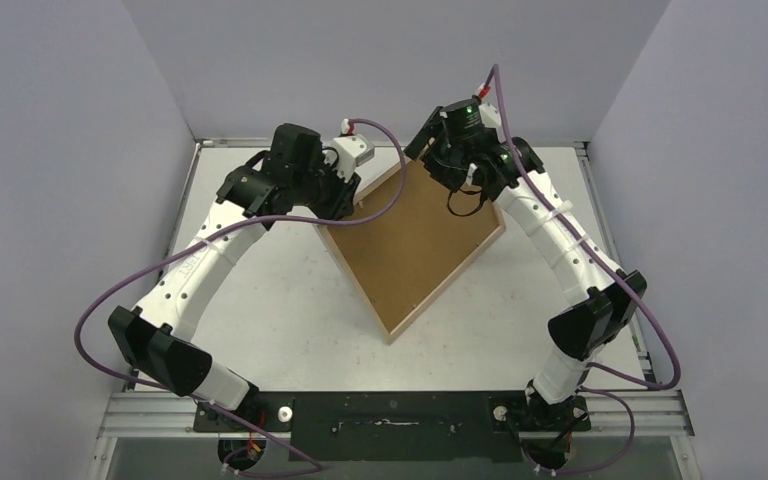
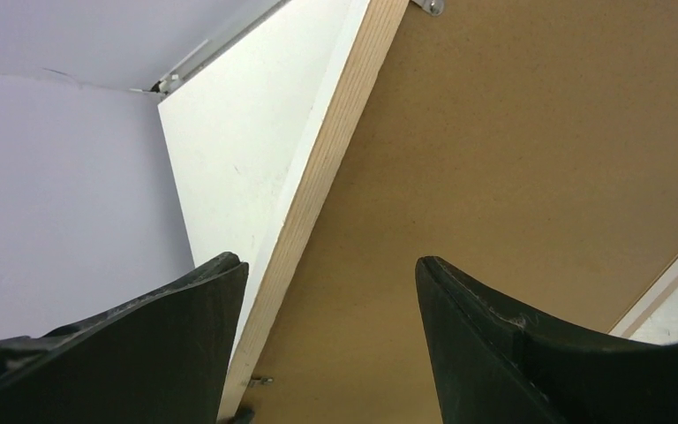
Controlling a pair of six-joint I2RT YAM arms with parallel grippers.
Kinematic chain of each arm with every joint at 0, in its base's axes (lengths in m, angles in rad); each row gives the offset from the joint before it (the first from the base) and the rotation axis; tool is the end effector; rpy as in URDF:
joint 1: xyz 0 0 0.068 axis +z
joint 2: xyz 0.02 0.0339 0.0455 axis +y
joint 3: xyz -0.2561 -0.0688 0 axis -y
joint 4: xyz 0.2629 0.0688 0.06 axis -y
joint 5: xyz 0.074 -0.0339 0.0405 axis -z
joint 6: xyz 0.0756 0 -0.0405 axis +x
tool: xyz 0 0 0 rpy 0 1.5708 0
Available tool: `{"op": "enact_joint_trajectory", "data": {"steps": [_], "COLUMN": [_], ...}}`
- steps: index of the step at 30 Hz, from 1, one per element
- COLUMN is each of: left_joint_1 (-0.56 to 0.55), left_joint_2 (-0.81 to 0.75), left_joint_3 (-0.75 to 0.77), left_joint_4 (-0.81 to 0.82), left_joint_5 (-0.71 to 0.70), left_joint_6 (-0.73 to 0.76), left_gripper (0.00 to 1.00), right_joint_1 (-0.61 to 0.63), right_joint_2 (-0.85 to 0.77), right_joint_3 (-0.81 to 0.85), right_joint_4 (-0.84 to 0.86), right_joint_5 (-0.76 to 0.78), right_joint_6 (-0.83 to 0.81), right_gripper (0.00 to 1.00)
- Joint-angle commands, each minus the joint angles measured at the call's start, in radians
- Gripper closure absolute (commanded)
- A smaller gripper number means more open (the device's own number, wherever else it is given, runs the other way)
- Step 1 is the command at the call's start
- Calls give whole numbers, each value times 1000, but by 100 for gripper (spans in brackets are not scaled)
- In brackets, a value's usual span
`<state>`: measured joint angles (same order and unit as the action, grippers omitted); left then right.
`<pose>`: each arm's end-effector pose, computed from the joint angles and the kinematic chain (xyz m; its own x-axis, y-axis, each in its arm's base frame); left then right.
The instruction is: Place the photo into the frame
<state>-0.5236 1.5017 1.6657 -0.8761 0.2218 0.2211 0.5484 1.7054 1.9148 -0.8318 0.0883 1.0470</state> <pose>0.3067 -0.1963 0.3746 -0.4135 0.4858 -0.7701 0.7407 0.6714 0.0258 0.3622 0.2135 0.3936 -0.6456 0.6164 -0.4509 0.2016 0.7070 0.6778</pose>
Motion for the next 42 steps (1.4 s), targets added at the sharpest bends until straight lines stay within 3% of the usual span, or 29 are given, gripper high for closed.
{"op": "enact_joint_trajectory", "data": {"steps": [1,17,30,35,42], "left_joint_1": [-4,-6,-42,-45,-49], "left_joint_2": [-70,-144,-238,-241,-260], "left_joint_3": [60,-30,-196,-210,-225], "left_joint_4": [45,126,272,302,316], "left_joint_5": [125,169,194,196,177], "left_joint_6": [-28,-43,44,55,51], "left_gripper": [100,100,100,100,100], "right_joint_1": [-9,-31,-29,-31,-42], "right_joint_2": [13,129,232,243,238], "right_joint_3": [123,281,417,439,446], "right_joint_4": [-131,-271,-569,-625,-628], "right_joint_5": [-26,-119,-190,-213,-225], "right_joint_6": [6,29,53,43,42], "right_gripper": [29,32,35,47,71]}}
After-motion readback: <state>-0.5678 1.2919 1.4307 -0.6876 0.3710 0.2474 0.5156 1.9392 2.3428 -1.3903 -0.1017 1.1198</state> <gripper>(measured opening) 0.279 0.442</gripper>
